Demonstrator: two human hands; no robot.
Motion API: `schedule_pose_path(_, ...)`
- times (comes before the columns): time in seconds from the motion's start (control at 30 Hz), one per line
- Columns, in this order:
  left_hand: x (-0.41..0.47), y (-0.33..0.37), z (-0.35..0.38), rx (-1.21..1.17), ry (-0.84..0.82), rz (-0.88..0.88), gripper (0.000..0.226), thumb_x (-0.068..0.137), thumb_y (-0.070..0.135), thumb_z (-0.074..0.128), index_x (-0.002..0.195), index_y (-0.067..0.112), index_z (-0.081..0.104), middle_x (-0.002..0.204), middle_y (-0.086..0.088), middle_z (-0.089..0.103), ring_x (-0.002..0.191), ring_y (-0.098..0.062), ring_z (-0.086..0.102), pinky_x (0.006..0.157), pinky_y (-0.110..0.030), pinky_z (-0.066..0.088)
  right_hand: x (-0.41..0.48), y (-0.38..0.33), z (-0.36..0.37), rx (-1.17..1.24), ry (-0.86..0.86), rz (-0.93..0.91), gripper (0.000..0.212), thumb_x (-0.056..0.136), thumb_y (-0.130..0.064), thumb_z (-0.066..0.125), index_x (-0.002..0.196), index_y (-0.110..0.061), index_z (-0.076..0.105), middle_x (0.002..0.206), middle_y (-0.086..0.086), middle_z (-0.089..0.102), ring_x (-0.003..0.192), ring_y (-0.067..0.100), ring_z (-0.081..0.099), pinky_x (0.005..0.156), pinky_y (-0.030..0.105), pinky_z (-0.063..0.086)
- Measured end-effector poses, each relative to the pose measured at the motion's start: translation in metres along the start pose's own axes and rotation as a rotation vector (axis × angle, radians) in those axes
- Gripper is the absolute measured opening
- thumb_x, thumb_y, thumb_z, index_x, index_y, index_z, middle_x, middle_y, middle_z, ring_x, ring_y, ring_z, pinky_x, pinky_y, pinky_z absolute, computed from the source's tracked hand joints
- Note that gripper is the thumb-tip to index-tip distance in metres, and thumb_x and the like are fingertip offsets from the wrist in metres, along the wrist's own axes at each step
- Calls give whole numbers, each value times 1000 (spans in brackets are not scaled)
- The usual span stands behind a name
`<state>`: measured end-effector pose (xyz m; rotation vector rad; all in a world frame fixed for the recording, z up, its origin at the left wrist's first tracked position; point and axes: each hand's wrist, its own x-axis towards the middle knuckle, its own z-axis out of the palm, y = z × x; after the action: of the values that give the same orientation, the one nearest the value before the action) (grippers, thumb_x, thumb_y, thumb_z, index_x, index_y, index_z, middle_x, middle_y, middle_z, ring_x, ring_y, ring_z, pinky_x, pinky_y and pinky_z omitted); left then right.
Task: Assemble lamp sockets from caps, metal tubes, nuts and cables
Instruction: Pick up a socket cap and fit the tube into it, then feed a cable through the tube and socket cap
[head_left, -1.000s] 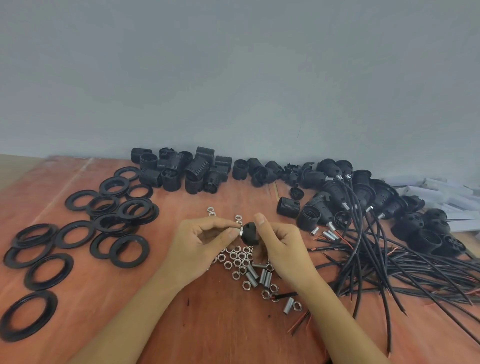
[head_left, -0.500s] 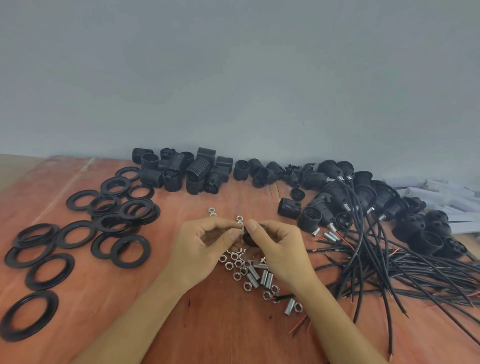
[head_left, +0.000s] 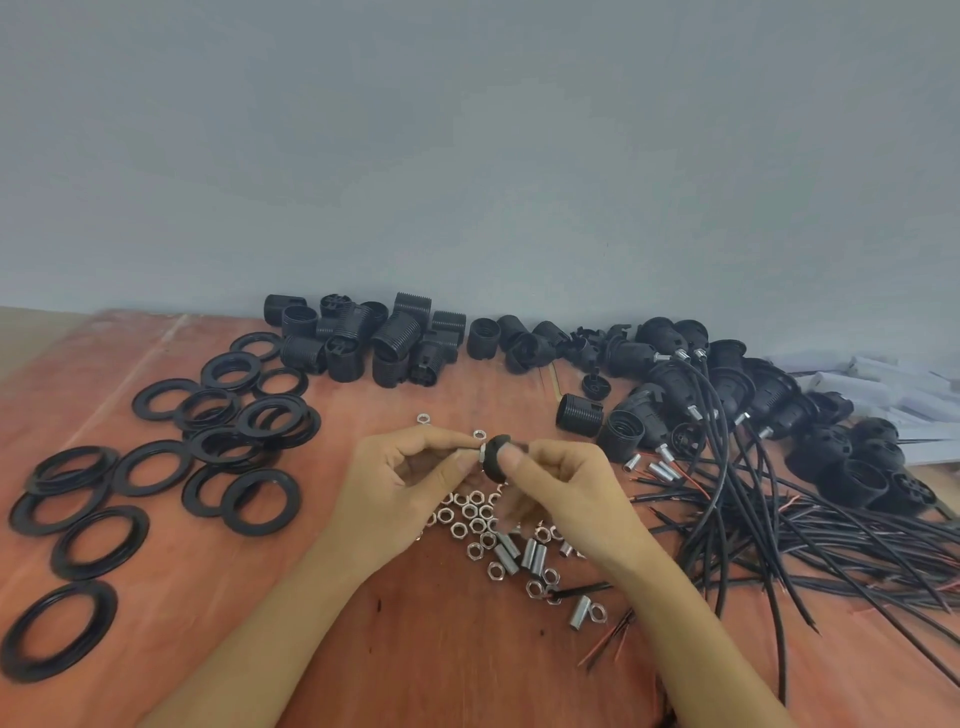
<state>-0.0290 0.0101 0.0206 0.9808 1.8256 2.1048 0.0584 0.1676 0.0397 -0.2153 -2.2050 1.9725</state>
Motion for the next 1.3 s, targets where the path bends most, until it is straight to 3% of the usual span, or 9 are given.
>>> schedule_pose_path(0.13, -1, 0, 5, -10, -22, -3, 15, 78, 16, 68, 93, 12, 74, 76, -6, 76, 68, -15, 72, 65, -18, 55, 5, 7, 6, -152, 88, 21, 91, 81, -73, 39, 71, 15, 64, 49, 18, 61, 39, 15, 57, 43, 18, 43)
schedule_pose_path(0.27, 0, 1, 2, -52, -5, -3, 16, 77, 13, 69, 92, 10, 73, 80, -6, 76, 71, -15, 73, 65, -17, 55, 2, 3, 0, -29, 29, -120, 42, 79, -43, 69, 108, -13, 69, 77, 6, 73, 62, 16, 68, 46, 27, 48)
schedule_pose_path(0.47, -2, -1, 5, -33, -51, -9, 14, 79, 12, 68, 91, 10, 73, 74, -7, 75, 65, -16, 71, 63, -20, 56, 4, 5, 4, -152, 116, 8, 77, 81, -70, 45, 52, 0, 58, 43, 8, 58, 36, 10, 51, 45, 14, 39)
schedule_pose_path(0.57, 0, -1, 3, -38, -20, -5, 14, 78, 14, 69, 91, 11, 74, 75, -9, 75, 66, -17, 71, 64, -21, 56, 3, 1, -7, -62, 29, -89, 18, 84, -44, 72, 83, -27, 74, 79, 8, 72, 64, 22, 66, 57, 32, 52)
schedule_pose_path(0.63, 1, -1, 1, -57, 0, -6, 14, 78, 13, 68, 90, 11, 74, 76, -9, 75, 66, -16, 71, 64, -21, 56, 2, 1, -10, -31, -16, -106, 25, 76, -33, 81, 98, -27, 75, 90, 10, 74, 73, 28, 70, 66, 49, 55)
schedule_pose_path(0.83, -2, -3, 5, 7, -17, -2, 16, 79, 15, 68, 92, 9, 73, 76, -6, 75, 67, -15, 71, 66, -20, 55, 4, 6, 3, -153, 83, 10, 68, 84, -67, 49, 41, -14, 49, 45, 18, 57, 37, 18, 53, 43, 19, 37)
schedule_pose_path(0.97, 1, 0, 3, -29, 26, 8, 14, 78, 12, 68, 91, 11, 73, 81, -4, 76, 69, -15, 72, 67, -20, 56, 4, 4, -4, -73, 52, -138, 37, 81, -45, 72, 101, -13, 72, 80, 5, 74, 62, 13, 64, 54, 16, 46)
schedule_pose_path(1.17, 0, -2, 2, 35, 31, 25, 14, 78, 15, 69, 91, 11, 74, 83, -2, 76, 73, -14, 72, 69, -19, 56, 1, 4, -1, -206, 2, -72, 51, 85, -58, 53, 57, -18, 69, 47, -4, 59, 40, 5, 46, 44, 14, 36)
schedule_pose_path(1.3, 1, -4, 0, 20, 69, 26, 13, 80, 18, 67, 91, 15, 74, 72, -5, 74, 64, -14, 70, 62, -19, 55, 0, 0, -37, -663, 64, -1, 31, 87, -60, 56, 78, -33, 67, 70, -9, 68, 56, 3, 59, 54, 16, 47)
